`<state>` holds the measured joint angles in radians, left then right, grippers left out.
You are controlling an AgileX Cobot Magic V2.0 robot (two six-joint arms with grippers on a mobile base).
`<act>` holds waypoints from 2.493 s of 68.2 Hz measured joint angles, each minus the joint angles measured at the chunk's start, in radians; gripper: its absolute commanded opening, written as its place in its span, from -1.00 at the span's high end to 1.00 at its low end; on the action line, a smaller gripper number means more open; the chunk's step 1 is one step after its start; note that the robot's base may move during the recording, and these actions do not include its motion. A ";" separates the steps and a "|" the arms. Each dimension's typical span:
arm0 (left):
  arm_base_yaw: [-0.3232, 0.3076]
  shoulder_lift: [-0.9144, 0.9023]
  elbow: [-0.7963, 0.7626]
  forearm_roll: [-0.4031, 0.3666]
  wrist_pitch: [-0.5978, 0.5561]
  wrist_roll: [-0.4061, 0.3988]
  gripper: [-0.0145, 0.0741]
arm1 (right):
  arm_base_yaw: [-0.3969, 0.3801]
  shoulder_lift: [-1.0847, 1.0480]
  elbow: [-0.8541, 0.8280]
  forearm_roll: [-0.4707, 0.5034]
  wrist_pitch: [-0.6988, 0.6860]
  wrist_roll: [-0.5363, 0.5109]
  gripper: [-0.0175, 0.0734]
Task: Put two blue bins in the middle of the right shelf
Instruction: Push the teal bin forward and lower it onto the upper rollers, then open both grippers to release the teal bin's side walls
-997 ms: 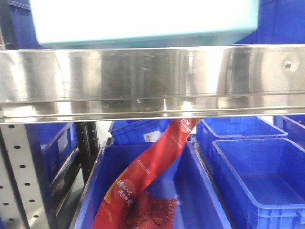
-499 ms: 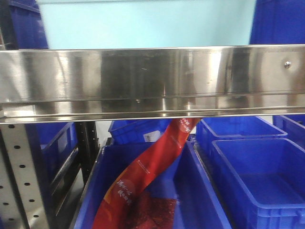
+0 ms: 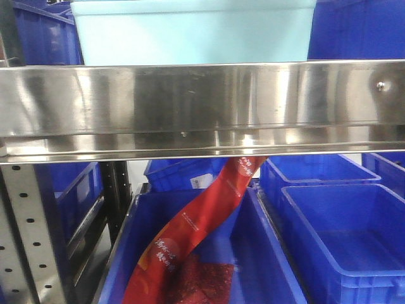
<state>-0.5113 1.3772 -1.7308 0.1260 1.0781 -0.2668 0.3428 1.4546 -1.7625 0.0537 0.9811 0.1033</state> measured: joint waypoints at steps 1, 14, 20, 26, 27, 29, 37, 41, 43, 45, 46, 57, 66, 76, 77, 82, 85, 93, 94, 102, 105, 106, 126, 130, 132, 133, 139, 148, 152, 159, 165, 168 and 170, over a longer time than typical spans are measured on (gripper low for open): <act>0.000 -0.009 0.005 0.000 0.000 0.000 0.27 | 0.000 -0.007 0.002 0.000 0.000 0.000 0.48; 0.000 -0.170 0.178 0.011 -0.045 0.002 0.92 | 0.000 -0.115 0.120 -0.019 0.000 0.000 0.97; 0.000 -0.256 0.294 0.014 -0.099 0.002 0.92 | 0.000 -0.166 0.224 -0.030 -0.034 0.000 0.97; 0.000 -0.345 0.409 0.015 -0.175 0.002 0.92 | 0.000 -0.235 0.359 -0.030 -0.099 0.000 0.97; 0.000 -0.367 0.427 0.017 -0.188 0.002 0.92 | 0.000 -0.246 0.380 -0.030 -0.112 0.000 0.97; 0.000 -0.402 0.473 0.017 -0.221 0.002 0.92 | 0.000 -0.276 0.432 -0.030 -0.144 0.000 0.97; 0.000 -0.530 0.645 0.027 -0.354 0.002 0.92 | 0.000 -0.400 0.634 -0.030 -0.282 -0.021 0.97; 0.000 -0.590 0.719 0.039 -0.410 0.002 0.92 | 0.000 -0.460 0.736 -0.031 -0.351 -0.028 0.97; 0.000 -0.623 0.775 0.048 -0.449 0.002 0.92 | 0.000 -0.507 0.802 -0.033 -0.389 -0.030 0.97; 0.000 -0.653 0.813 0.050 -0.475 0.002 0.92 | 0.000 -0.539 0.845 -0.035 -0.425 -0.031 0.97; 0.000 -0.665 0.840 0.052 -0.493 0.002 0.92 | 0.000 -0.563 0.877 -0.035 -0.441 -0.033 0.97; 0.000 -0.798 1.052 0.055 -0.637 0.002 0.92 | 0.000 -0.762 1.119 -0.054 -0.628 -0.035 0.97; 0.000 -0.854 1.161 0.055 -0.697 0.002 0.92 | 0.000 -0.915 1.258 -0.064 -0.737 -0.035 0.97; 0.000 -0.866 1.180 0.055 -0.704 0.002 0.92 | 0.000 -1.003 1.310 -0.066 -0.772 -0.035 0.97; 0.000 -0.866 1.180 0.055 -0.706 0.002 0.92 | 0.000 -1.008 1.310 -0.066 -0.772 -0.035 0.97; 0.000 -0.868 1.180 0.055 -0.713 0.002 0.92 | 0.000 -1.018 1.313 -0.066 -0.785 -0.037 0.97; 0.000 -0.868 1.180 0.055 -0.714 0.002 0.92 | 0.000 -1.018 1.313 -0.066 -0.787 -0.037 0.97; 0.000 -0.868 1.180 0.056 -0.717 0.002 0.92 | 0.000 -1.018 1.313 -0.067 -0.787 -0.037 0.97; 0.000 -0.868 1.180 0.056 -0.717 0.002 0.92 | 0.000 -1.018 1.313 -0.067 -0.787 -0.037 0.97; 0.000 -0.868 1.180 0.056 -0.717 0.002 0.92 | 0.000 -1.018 1.313 -0.067 -0.787 -0.037 0.97; 0.000 -0.868 1.180 0.056 -0.717 0.002 0.92 | 0.000 -1.018 1.313 -0.067 -0.787 -0.037 0.97; 0.000 -0.868 1.180 0.056 -0.717 0.002 0.92 | 0.000 -1.018 1.313 -0.068 -0.787 -0.037 0.97; 0.067 -0.917 1.193 -0.033 -0.716 0.123 0.92 | 0.000 -1.018 1.313 -0.068 -0.787 -0.037 0.97; 0.121 -0.955 1.220 -0.097 -0.734 0.243 0.92 | 0.000 -1.018 1.313 -0.068 -0.788 -0.038 0.97; 0.153 -0.980 1.245 -0.119 -0.753 0.290 0.92 | 0.000 -1.018 1.313 -0.068 -0.788 -0.038 0.97; 0.166 -0.990 1.257 -0.126 -0.768 0.304 0.92 | 0.000 -1.018 1.313 -0.068 -0.789 -0.038 0.97; 0.251 -1.080 1.364 -0.152 -0.852 0.361 0.92 | 0.000 -1.018 1.313 -0.068 -0.789 -0.038 0.97; 0.336 -1.221 1.541 -0.159 -0.930 0.380 0.92 | 0.000 -1.018 1.313 -0.068 -0.791 -0.038 0.97; 0.358 -1.281 1.613 -0.159 -0.951 0.380 0.92 | 0.000 -1.018 1.313 -0.068 -0.791 -0.038 0.97; 0.381 -1.362 1.719 -0.160 -0.970 0.382 0.92 | 0.000 -1.018 1.313 -0.068 -0.793 -0.038 0.97; 0.382 -1.369 1.731 -0.162 -0.968 0.382 0.92 | 0.000 -1.018 1.313 -0.068 -0.795 -0.038 0.97; 0.382 -1.371 1.731 -0.162 -0.968 0.384 0.92 | 0.000 -1.018 1.313 -0.068 -0.795 -0.038 0.97; 0.382 -1.371 1.731 -0.162 -0.971 0.384 0.92 | 0.000 -1.019 1.313 -0.068 -0.795 -0.038 0.97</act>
<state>-0.1290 0.0066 0.0007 -0.0358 0.1074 0.1167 0.3428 0.4355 -0.4497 -0.0146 0.1862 0.0648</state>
